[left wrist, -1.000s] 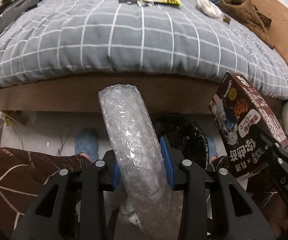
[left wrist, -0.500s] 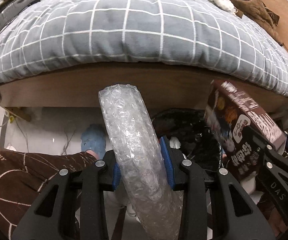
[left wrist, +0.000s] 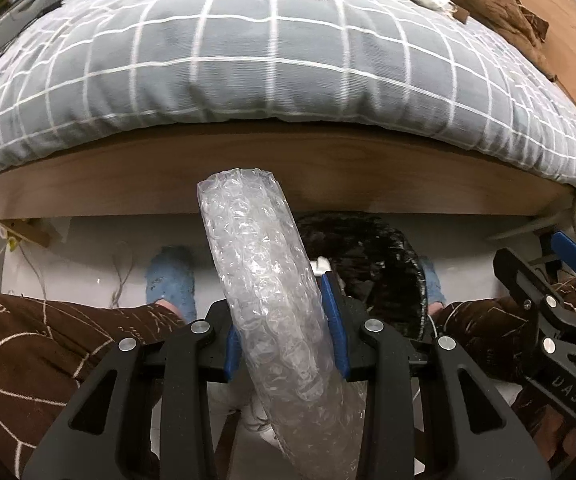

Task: Collect trash
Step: 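Open the right gripper over the bin to drop the brown box, then open the left gripper over the bin to drop the bubble wrap, then move both grippers back over the bed toward the black packet and cotton bag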

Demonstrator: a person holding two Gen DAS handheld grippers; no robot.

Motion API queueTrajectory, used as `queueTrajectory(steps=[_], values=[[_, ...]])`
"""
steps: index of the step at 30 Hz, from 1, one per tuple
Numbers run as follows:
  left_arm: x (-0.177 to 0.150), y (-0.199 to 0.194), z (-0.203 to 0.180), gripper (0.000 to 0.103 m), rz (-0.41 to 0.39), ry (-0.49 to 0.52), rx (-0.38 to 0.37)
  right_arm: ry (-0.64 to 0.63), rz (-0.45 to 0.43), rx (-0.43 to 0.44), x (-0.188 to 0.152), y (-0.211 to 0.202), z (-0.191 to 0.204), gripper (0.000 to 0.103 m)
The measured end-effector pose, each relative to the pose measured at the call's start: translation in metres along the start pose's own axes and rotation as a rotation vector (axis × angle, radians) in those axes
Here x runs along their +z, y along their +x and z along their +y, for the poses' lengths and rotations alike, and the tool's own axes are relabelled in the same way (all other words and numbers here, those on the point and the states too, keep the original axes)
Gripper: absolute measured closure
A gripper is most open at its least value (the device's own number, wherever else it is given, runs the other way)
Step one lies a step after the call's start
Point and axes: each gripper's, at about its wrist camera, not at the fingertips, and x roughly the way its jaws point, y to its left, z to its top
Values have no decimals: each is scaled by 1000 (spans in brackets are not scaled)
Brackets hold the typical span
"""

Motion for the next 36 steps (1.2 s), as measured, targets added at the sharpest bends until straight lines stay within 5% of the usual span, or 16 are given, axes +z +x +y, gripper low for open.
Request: queueTrajectory(steps=[20, 27, 36], values=[[4, 22, -67, 65, 35, 114, -20, 111, 2, -61, -9, -6, -64, 10], [0, 27, -68, 40, 25, 112, 1, 104, -1, -55, -7, -5, -60, 10], [1, 20, -60, 20, -7, 91, 18, 96, 2, -50, -6, -3, -56, 10]])
